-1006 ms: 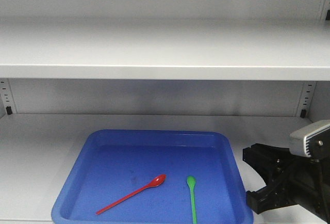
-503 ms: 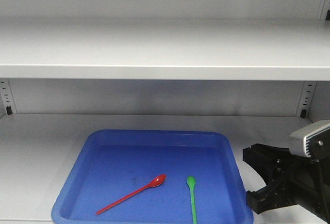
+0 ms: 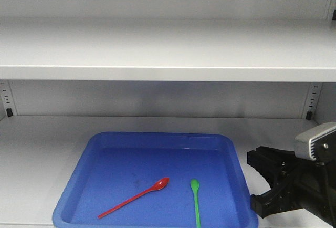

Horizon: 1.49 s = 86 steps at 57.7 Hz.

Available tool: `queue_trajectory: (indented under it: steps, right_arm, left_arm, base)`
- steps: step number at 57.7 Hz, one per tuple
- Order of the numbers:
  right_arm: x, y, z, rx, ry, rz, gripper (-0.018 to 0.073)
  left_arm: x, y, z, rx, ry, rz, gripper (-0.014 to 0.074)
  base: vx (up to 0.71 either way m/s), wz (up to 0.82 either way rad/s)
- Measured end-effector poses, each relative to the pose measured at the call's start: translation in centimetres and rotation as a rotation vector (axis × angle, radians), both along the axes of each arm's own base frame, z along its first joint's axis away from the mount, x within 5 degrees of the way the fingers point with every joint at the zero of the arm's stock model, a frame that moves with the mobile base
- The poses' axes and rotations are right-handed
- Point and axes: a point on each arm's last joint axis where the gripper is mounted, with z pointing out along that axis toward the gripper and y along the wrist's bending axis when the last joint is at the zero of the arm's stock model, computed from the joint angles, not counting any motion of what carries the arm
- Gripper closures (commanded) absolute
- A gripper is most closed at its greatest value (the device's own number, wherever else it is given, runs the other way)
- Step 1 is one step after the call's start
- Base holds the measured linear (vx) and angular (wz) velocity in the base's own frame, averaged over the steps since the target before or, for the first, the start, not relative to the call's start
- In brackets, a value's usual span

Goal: Sort red and green spoons into left cabinet

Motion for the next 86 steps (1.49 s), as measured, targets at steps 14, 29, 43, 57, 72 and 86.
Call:
queue_trajectory:
  steps: [14, 29, 43, 57, 72, 86]
  right_arm:
    - [-1.3, -1.5, 1.2, 0.06, -0.004, -0.156, 0.0562]
    - [-5.6, -3.3, -0.7, 0.014, -0.041, -0.199, 0.0562]
    - [-9.7, -5.1, -4.4, 0.046, -0.066, -0.248, 0.0562]
    - [-13.2, -7.1, -7.2, 0.119, -0.137, -0.365, 0.0562]
    - [-16.0, -7.9, -9.9, 0.155, -0.254, -0.433, 0.0562]
    - [-16.7, -8.3, -10.4, 0.141, -0.233, -0.488, 0.0562]
  left_arm:
    - [0.0, 0.0, 0.0, 0.0, 0.0, 0.0, 0.0603]
    - [0.0, 0.0, 0.0, 0.0, 0.0, 0.0, 0.0603]
    - [0.0, 0.0, 0.0, 0.0, 0.0, 0.0, 0.0603]
    - [0.0, 0.0, 0.0, 0.0, 0.0, 0.0, 0.0603]
    - [0.0, 0.0, 0.0, 0.0, 0.0, 0.0, 0.0603]
    - [0.0, 0.0, 0.0, 0.001, 0.001, 0.0, 0.0603]
  base:
    - [0.0, 0.0]
    - [0.0, 0.0]
    - [0.0, 0.0]
    - [0.0, 0.0]
    - [0.0, 0.0]
    - [0.0, 0.0]
